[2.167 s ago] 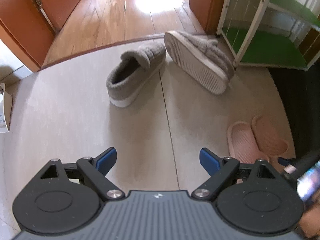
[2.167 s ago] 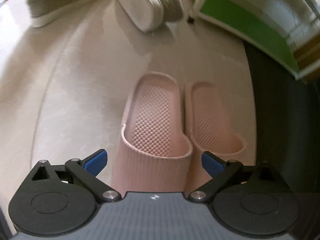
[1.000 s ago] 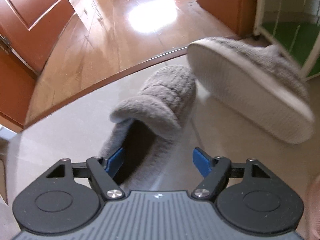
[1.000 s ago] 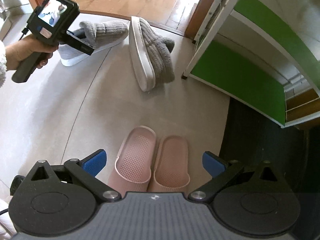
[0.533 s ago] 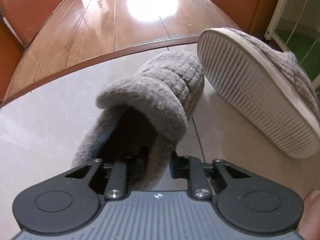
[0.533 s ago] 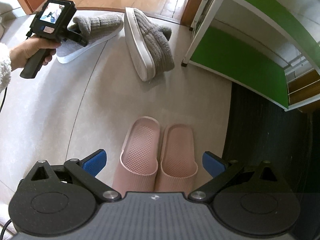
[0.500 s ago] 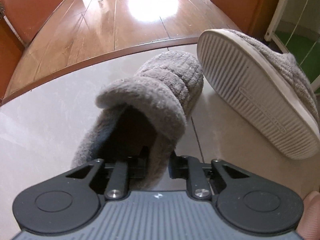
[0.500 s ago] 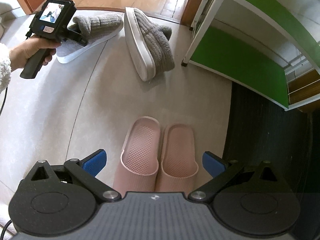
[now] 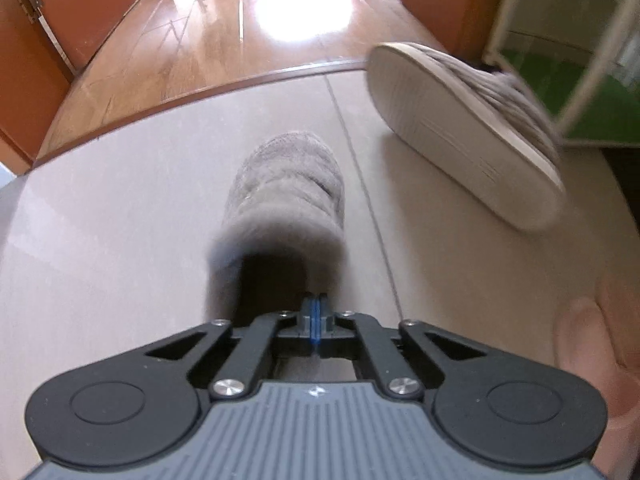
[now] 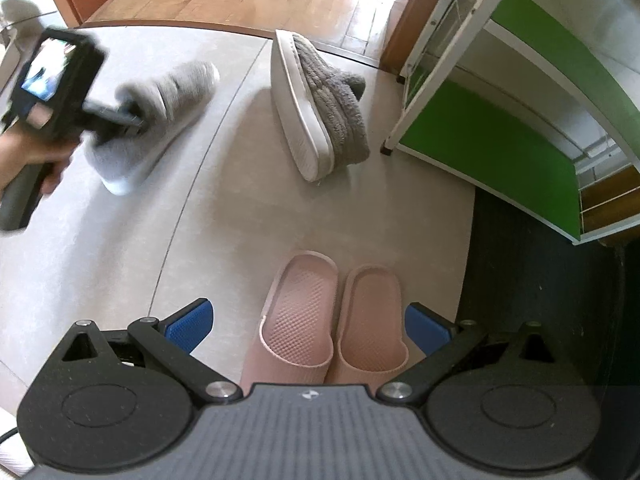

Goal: Organize objects
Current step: 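Move the left gripper to the collar of the upright grey slipper, then close the left gripper on the grey slipper's collar and lift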

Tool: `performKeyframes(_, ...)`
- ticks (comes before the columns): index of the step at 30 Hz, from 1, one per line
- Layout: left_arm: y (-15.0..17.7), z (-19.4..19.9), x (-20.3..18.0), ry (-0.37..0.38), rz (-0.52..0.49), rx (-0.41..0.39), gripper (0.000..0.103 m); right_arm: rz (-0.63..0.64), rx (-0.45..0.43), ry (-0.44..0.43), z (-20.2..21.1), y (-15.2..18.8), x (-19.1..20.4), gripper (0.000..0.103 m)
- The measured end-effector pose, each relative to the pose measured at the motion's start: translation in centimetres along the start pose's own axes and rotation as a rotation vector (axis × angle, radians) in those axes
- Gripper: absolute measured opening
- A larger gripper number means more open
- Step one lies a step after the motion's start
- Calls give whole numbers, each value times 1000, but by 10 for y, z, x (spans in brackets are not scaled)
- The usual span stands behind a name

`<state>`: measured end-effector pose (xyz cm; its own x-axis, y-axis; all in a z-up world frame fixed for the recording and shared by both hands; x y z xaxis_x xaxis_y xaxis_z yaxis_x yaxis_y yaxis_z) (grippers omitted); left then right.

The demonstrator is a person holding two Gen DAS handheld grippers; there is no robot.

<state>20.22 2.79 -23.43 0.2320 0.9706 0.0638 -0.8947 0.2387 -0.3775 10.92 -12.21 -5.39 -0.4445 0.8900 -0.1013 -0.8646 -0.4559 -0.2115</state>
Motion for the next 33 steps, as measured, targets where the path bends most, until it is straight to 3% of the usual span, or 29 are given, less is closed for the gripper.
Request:
performKeyframes(5, 37, 18, -9, -1, -39, 2, 1, 5, 17, 5, -5, 4, 1, 103)
performKeyframes(10, 26, 23, 20, -49, 40, -57, 10, 13, 31, 3, -10, 6, 4, 103)
performKeyframes(14, 1, 7, 47, -83, 46, -98, 57, 19, 42, 1, -14, 7, 7, 103)
performKeyframes(16, -8, -11, 55, -76, 40, -79, 63, 19, 50, -2, -16, 8, 9, 103)
performKeyframes(18, -15, -28, 60, -64, 37, -44, 63, 15, 59, -1, -19, 8, 10, 103)
performKeyframes(23, -23, -48, 76, -120, 56, -52, 60, 24, 77, 6, -25, 9, 13, 103)
performKeyframes(27, -33, -54, 70, -140, -23, -84, 57, 31, 91, 1, -28, 11, 16, 103)
performKeyframes(29, -34, -56, 65, -118, -43, -99, 35, 28, 100, 0, -29, 12, 18, 103)
performKeyframes(30, -34, -56, 64, -89, -33, -100, 20, 29, 104, -2, -30, 13, 18, 103)
performKeyframes(33, -32, -52, 64, -100, -24, -129, 14, 31, 107, -3, -30, 13, 19, 103)
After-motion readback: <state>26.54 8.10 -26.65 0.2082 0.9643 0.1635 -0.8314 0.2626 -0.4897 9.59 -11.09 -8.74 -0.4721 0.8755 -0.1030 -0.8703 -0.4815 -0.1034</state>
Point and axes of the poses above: each gripper's, at about its wrist camera, not at the fingertips, and z roughly against the way its jaws point, x to its left, y to its underside, the point moved 4 cm from there along -z, roughly the way its jaws point, and after that the axes turned 3 degrees about -z, right-handed, at the moved point
